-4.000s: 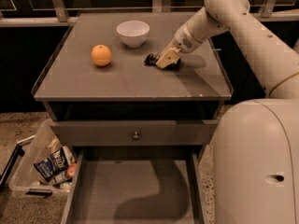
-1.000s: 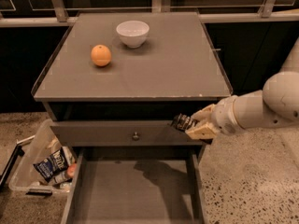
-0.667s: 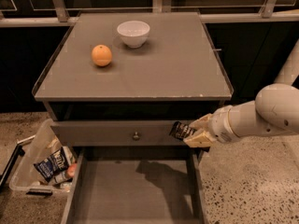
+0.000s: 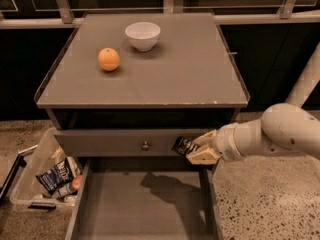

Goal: Place rxbar chocolate into middle drawer

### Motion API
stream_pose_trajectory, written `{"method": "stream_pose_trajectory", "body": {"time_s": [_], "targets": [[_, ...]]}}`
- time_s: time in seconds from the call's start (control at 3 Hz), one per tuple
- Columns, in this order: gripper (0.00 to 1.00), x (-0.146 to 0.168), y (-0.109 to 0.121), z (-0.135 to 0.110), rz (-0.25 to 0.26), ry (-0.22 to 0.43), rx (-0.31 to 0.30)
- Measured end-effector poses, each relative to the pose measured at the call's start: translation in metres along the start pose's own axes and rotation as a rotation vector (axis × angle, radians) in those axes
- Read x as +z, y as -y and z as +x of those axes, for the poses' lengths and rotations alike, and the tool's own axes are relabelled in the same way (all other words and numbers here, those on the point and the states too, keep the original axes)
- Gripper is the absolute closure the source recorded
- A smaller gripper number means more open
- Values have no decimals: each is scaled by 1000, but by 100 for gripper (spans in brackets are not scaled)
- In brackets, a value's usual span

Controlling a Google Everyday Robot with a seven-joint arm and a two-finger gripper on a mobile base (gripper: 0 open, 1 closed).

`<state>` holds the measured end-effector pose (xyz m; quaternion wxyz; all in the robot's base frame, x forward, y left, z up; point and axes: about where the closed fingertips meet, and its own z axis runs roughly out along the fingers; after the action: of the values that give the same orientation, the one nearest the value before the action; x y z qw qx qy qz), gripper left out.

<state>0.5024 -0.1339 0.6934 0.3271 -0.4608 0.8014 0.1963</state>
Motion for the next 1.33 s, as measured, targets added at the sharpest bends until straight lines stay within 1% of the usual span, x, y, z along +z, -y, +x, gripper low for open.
{"method": "stream_pose_trajectory", "body": {"time_s": [0.33,0.67,1.0,1.33], "targets": [[100,41,-19,18,-13,94,59],[100,76,-34,33,12,175,68],[100,105,-40,50,41,193,49],[100,127,-30,71,93,146,-5]]}}
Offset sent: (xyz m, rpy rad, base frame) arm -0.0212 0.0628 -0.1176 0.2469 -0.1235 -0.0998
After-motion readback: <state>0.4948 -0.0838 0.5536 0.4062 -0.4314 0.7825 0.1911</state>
